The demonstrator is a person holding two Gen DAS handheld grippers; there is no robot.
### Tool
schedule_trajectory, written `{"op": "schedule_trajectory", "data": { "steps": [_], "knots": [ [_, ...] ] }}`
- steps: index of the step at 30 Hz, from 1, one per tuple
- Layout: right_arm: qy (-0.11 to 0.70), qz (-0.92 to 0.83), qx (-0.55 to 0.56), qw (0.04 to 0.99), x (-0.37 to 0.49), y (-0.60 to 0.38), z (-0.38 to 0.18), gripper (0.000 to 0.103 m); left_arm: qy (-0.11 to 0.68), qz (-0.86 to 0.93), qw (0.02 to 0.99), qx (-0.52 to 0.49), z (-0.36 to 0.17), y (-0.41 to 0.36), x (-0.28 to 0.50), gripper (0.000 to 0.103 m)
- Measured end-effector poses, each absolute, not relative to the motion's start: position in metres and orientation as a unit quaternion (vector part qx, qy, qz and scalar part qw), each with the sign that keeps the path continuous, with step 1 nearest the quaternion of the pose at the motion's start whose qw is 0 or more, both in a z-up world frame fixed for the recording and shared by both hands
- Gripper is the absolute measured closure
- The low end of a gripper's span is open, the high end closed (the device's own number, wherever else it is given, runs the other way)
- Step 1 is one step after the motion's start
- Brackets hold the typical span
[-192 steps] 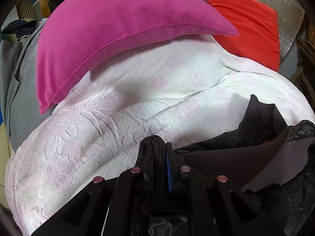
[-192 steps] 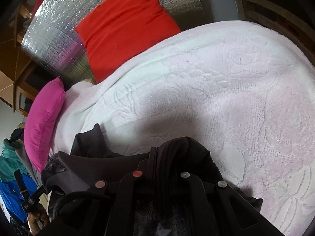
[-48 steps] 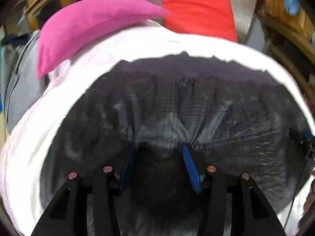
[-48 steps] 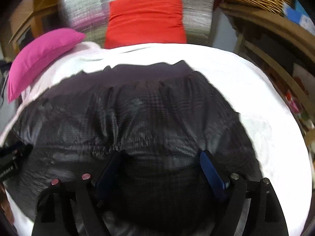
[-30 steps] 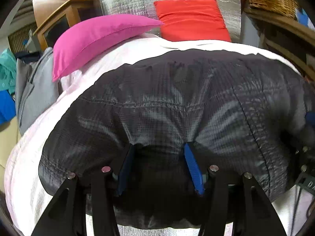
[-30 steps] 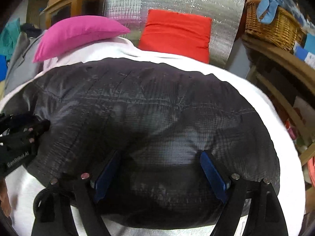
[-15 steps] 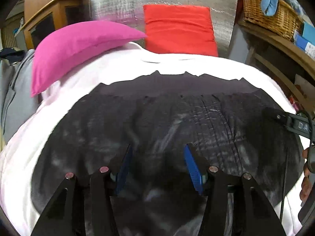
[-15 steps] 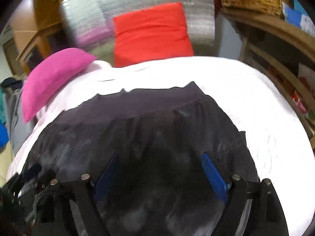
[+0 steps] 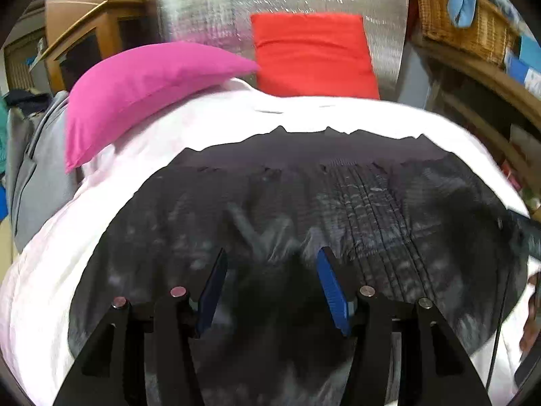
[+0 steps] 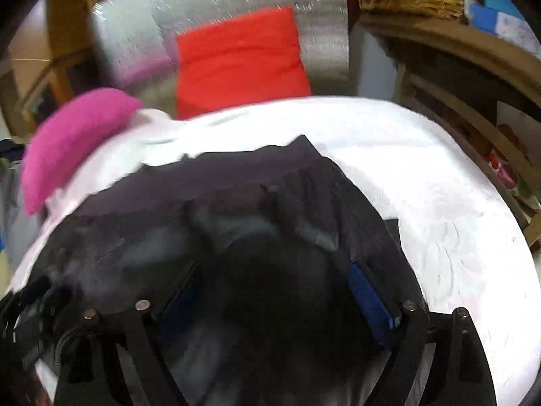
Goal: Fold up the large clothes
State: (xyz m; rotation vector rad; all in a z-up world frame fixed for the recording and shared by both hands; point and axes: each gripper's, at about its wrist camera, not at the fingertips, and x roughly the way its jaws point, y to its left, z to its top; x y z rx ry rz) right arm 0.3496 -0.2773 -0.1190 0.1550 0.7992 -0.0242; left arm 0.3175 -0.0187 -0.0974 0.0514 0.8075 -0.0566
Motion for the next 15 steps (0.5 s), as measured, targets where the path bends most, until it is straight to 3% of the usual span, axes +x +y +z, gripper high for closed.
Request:
{"op": "schedule_trajectory", "data": {
  "steps": [9, 15],
  "knots": [
    [0.389, -0.023, 0.01, 0.921, 0.305, -0.262, -0.154, 0.01, 0.407, -0.021, 0.912, 0.052, -0.14, -0.028, 0.297, 0.045],
    [0.374, -0.035, 0.031, 0.926, 0.292, -0.269, -0.132, 0.009, 0.392, -0.026, 0.919, 0.029, -0.115, -0.021, 0.281, 0.046]
  ]
}}
